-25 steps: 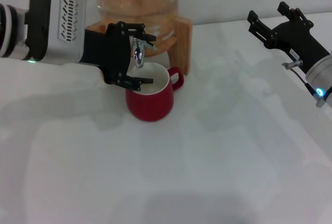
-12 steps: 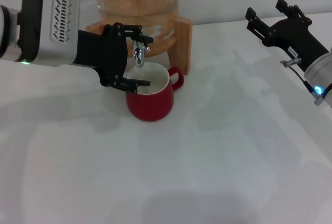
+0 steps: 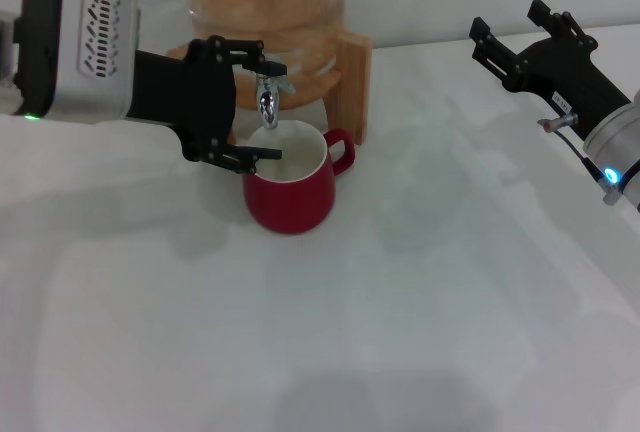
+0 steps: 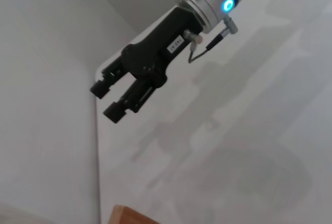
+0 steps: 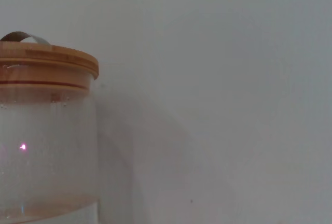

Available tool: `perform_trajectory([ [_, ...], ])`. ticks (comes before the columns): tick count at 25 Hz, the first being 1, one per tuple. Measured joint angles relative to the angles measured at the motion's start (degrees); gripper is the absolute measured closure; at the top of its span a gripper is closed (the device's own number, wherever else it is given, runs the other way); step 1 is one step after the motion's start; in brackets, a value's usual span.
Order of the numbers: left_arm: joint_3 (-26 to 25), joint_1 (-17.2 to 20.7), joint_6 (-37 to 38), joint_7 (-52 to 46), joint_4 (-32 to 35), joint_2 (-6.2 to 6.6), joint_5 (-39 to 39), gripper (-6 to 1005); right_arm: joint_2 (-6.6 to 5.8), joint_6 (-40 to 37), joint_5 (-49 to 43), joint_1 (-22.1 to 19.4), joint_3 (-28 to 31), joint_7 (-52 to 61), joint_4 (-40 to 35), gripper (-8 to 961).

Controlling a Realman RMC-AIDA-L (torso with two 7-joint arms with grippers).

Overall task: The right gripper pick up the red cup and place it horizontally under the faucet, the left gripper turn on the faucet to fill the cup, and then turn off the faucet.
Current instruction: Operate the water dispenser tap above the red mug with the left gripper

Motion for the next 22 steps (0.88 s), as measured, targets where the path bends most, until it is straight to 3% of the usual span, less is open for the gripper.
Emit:
perform_trajectory([
  [8,2.4,3.4,0.6,-3.7,6.4,-0.13,-0.8,155,0.00,0.0,0.1,-0.1,0.0,0.0,-0.4,121],
  [22,2.8,5.3,-0.3,-3.9,4.5,-0.27,-2.1,156,0.00,-0.6,0.1,-0.6,-0.2,0.0,-0.7,121],
])
